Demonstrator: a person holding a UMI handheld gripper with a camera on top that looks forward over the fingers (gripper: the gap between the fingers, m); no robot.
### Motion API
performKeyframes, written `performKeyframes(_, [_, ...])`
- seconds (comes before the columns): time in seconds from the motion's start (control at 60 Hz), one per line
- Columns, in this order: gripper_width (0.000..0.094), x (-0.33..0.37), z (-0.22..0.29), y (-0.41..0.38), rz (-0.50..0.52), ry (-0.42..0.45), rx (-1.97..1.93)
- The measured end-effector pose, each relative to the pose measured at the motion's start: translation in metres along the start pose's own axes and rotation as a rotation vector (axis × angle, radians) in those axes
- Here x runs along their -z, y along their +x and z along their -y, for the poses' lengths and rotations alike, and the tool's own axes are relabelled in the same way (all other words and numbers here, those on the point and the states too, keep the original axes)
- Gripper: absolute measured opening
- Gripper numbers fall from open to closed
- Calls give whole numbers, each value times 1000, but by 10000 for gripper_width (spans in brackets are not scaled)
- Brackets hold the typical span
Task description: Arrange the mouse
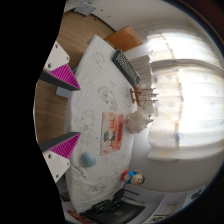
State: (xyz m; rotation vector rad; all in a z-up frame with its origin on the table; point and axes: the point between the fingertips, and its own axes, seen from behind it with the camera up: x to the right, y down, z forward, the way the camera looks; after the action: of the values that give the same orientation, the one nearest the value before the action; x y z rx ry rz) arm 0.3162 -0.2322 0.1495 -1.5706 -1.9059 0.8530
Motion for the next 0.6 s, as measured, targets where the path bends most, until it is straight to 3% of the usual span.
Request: performKeyframes(0.6, [851, -31, -28, 170, -276, 31, -158])
